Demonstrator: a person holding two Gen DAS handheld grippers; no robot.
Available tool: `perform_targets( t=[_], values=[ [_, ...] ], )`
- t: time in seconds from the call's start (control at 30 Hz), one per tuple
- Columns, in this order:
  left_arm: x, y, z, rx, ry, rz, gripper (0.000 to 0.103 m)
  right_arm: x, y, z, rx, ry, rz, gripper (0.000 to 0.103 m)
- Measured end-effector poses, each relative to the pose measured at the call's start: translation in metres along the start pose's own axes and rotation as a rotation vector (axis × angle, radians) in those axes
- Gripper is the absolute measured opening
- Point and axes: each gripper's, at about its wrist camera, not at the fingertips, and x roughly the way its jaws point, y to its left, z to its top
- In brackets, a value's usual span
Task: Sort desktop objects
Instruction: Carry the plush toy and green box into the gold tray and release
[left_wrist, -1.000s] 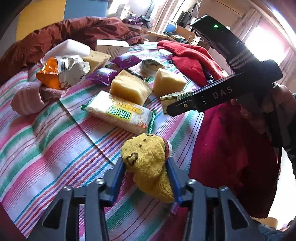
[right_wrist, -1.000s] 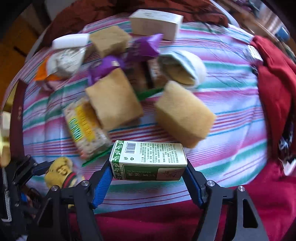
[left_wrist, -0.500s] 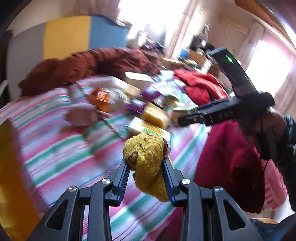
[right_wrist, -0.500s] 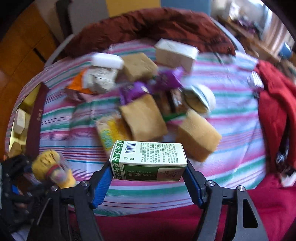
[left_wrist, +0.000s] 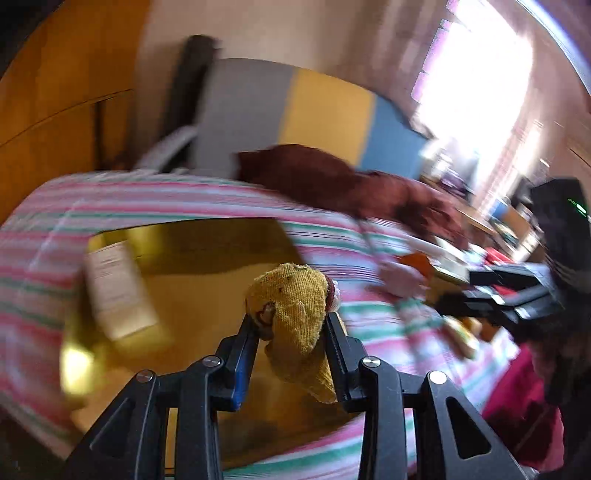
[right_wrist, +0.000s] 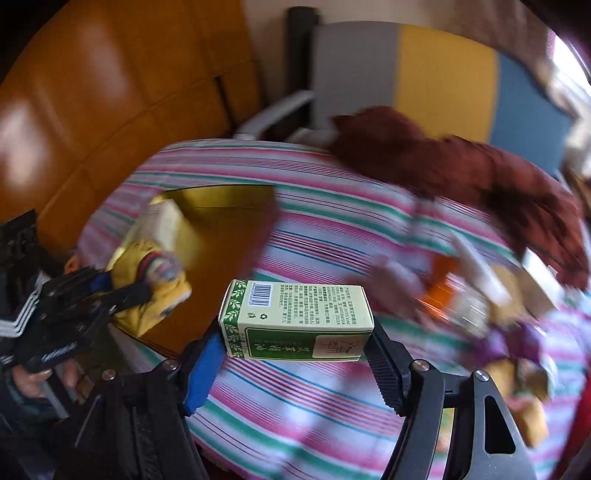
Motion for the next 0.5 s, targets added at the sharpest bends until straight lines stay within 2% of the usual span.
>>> perform_targets(
  t=[0.1,0.27,0.37,0.5],
  values=[
    [-0.003,0.038,-0.002,-0.057,-0.001,0.085,0.035,0.027,0.039,0.012,-0.059,0.020,0.058,0.073],
    [0.001,0.079,-0.006,-0.118,0.012,0.189,0.036,0.076,0.090,0.021,-0.123,0.068,0.129,0.073],
    [0.005,0.095,-0.009,-0.147,0.023,0.215,0.037,0.105,0.113,0.020,-0.144,0.109,0.135,0.073],
    [0.013,0.109,-0.016,-0.169,0.041,0.240,0.037,0.131,0.126,0.013,-0.142,0.145,0.127,0.073]
  ],
)
